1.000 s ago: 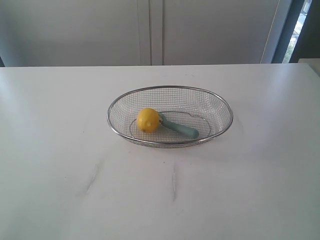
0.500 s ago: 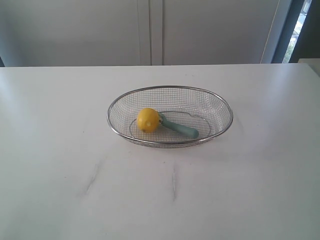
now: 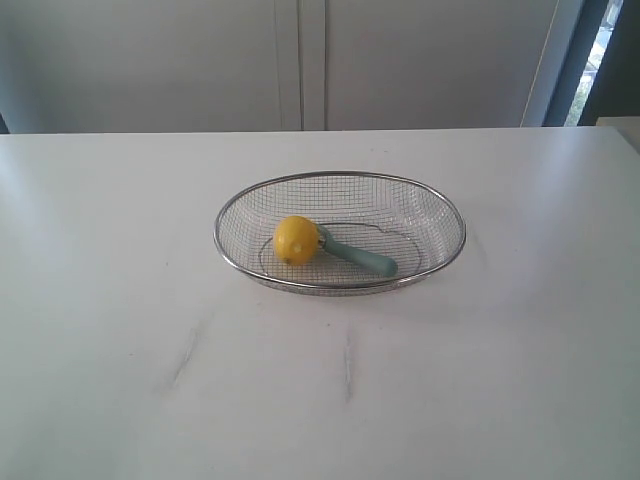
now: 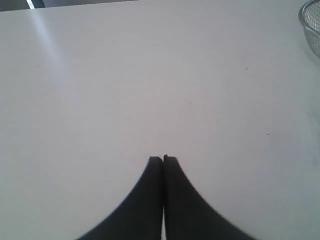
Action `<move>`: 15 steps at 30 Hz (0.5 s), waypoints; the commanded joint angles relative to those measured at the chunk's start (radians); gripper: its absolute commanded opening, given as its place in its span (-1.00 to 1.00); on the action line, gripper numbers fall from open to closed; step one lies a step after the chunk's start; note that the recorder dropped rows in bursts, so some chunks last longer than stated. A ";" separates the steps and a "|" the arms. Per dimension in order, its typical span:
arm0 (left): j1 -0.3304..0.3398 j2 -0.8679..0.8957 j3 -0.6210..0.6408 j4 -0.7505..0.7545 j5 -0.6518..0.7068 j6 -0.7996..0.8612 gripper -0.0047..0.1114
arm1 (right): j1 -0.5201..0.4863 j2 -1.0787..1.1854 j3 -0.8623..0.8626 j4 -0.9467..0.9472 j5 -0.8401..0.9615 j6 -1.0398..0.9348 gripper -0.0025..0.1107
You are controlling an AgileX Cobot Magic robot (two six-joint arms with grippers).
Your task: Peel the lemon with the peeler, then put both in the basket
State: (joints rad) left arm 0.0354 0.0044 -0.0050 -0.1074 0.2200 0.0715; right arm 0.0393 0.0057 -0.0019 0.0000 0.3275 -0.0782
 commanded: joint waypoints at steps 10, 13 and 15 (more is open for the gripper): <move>0.001 -0.004 0.005 -0.002 0.004 -0.044 -0.92 | -0.031 -0.006 0.002 0.000 -0.011 0.004 -0.96; 0.001 -0.004 0.005 -0.002 0.004 -0.046 -0.92 | -0.055 -0.006 0.002 0.000 -0.011 0.004 -0.96; 0.001 -0.004 0.005 -0.002 0.004 -0.046 -0.92 | -0.060 -0.006 0.002 0.000 -0.011 0.004 -0.96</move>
State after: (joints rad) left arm 0.0354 0.0044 -0.0050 -0.1074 0.2200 0.0276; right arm -0.0093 0.0057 -0.0019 0.0000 0.3275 -0.0758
